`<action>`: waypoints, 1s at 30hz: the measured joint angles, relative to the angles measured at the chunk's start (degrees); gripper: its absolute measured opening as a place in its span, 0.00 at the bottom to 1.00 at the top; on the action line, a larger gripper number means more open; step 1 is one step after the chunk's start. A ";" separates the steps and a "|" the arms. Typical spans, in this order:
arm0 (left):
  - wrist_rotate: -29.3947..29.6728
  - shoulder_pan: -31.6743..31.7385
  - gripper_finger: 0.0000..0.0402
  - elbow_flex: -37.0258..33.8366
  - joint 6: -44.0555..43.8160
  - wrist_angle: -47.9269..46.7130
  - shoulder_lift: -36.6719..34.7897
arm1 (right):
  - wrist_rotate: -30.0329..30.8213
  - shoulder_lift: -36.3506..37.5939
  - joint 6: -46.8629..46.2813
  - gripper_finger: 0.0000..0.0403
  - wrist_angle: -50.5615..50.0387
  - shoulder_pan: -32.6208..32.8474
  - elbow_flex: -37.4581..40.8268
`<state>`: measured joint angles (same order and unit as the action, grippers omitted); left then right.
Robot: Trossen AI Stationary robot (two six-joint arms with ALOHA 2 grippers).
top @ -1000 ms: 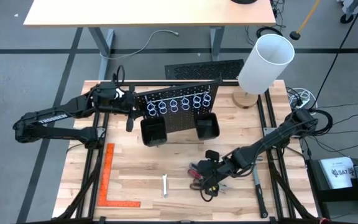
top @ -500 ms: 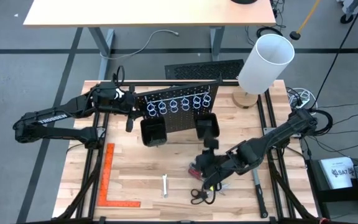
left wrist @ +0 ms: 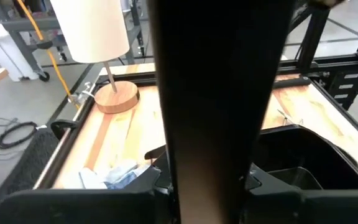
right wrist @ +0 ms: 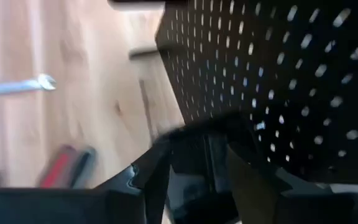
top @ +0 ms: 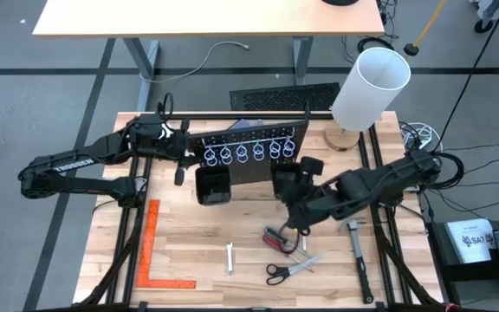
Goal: Hang tools onto peg board
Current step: Remove the black strip holder from the right black bin on the black pegboard
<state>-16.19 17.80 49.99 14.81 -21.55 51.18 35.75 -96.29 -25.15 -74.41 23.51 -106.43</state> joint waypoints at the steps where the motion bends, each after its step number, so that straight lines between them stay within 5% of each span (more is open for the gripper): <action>1: 0.00 0.00 0.17 -0.02 0.40 0.18 0.00 | -0.19 -0.08 0.09 0.37 -0.12 -0.50 1.00; 16: -2.21 -0.74 0.17 -0.02 5.21 0.82 0.00 | -8.51 -0.13 1.72 0.43 9.48 -9.68 18.13; 30: -3.32 -0.72 0.17 -0.02 5.28 0.67 0.00 | -11.39 -0.08 4.83 0.43 13.69 -14.12 21.16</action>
<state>-19.51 17.08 49.98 20.10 -20.88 51.18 24.36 -96.37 -20.31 -60.72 9.39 -85.27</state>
